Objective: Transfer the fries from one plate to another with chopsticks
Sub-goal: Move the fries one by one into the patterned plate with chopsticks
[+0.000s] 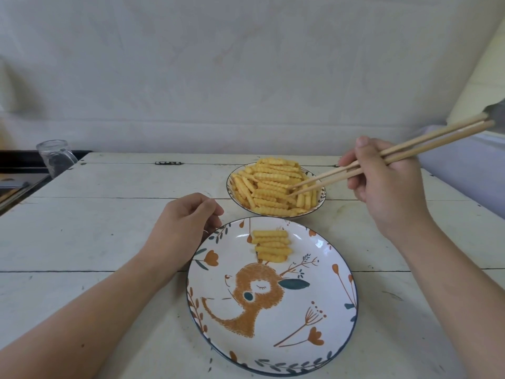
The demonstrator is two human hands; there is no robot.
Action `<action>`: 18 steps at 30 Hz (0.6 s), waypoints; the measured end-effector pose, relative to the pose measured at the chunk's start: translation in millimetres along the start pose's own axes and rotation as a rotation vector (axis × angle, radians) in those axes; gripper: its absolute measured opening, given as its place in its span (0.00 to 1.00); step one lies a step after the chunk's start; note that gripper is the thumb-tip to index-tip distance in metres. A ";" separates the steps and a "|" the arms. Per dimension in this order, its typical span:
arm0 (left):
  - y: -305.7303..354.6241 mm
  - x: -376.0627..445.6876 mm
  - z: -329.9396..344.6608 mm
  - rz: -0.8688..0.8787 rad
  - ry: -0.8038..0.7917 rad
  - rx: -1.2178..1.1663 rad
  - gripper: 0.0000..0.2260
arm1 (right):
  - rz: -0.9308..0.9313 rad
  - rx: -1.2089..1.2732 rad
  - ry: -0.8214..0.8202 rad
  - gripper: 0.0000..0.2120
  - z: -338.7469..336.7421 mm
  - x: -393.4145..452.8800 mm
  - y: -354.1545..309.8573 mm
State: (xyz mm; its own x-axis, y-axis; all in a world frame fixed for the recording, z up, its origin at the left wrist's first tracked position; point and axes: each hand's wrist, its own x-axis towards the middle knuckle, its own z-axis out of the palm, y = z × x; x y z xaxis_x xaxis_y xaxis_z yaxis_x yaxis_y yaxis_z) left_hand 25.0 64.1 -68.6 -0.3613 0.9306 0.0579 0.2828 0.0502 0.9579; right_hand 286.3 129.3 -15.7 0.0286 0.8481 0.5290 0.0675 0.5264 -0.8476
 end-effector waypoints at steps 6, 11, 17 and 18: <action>0.4 0.1 0.6 0.002 -0.001 0.009 0.14 | 0.040 -0.067 -0.067 0.19 4.7 -3.0 15.2; 0.5 -1.0 0.1 -0.008 0.005 0.001 0.14 | 0.072 -0.051 -0.121 0.20 11.2 -7.6 22.6; 0.8 0.5 1.0 -0.004 0.000 0.011 0.14 | 0.130 -0.018 -0.085 0.24 12.4 -4.6 26.3; 0.5 0.4 0.9 -0.002 0.000 0.013 0.14 | 0.136 -0.005 -0.065 0.25 12.1 -4.0 25.7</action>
State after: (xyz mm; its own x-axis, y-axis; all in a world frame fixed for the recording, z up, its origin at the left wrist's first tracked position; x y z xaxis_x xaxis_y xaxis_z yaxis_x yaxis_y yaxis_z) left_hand 25.8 64.8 -68.4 -0.3617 0.9306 0.0562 0.2934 0.0563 0.9543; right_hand 275.8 140.1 -40.2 -0.0269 0.9138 0.4053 0.0725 0.4062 -0.9109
